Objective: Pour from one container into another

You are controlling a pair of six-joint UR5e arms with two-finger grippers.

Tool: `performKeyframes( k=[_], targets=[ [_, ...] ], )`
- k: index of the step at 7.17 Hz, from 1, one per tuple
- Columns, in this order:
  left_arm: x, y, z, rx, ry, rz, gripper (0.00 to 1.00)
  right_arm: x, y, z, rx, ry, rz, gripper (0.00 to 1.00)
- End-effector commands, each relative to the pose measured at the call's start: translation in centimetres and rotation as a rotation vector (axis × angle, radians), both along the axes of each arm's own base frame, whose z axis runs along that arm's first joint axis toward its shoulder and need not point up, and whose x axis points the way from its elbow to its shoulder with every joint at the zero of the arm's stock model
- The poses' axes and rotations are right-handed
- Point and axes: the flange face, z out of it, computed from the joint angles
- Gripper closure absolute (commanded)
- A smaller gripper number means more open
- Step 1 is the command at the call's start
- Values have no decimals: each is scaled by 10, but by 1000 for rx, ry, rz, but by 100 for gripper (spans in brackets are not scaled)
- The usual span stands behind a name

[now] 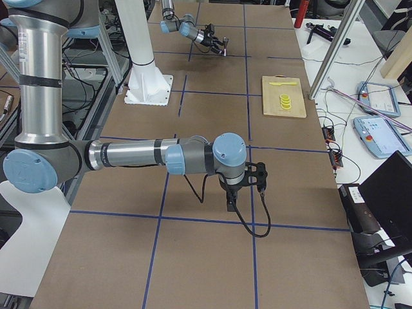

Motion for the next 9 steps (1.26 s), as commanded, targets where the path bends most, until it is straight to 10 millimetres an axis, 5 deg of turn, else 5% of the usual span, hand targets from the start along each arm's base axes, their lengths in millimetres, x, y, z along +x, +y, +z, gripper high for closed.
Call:
performKeyframes(
  k=[1,4,9],
  targets=[
    [0,0,4,-2,-4,1,6,0,0,-12,-1,-10,20,0],
    [7,-1,16,-7,-23,2,10,0,0,-15,4,-10,21,0],
    [-10,-23,16,-8,-25,-47,22,-3,0,-15,1,-9,18,0]
  ],
)
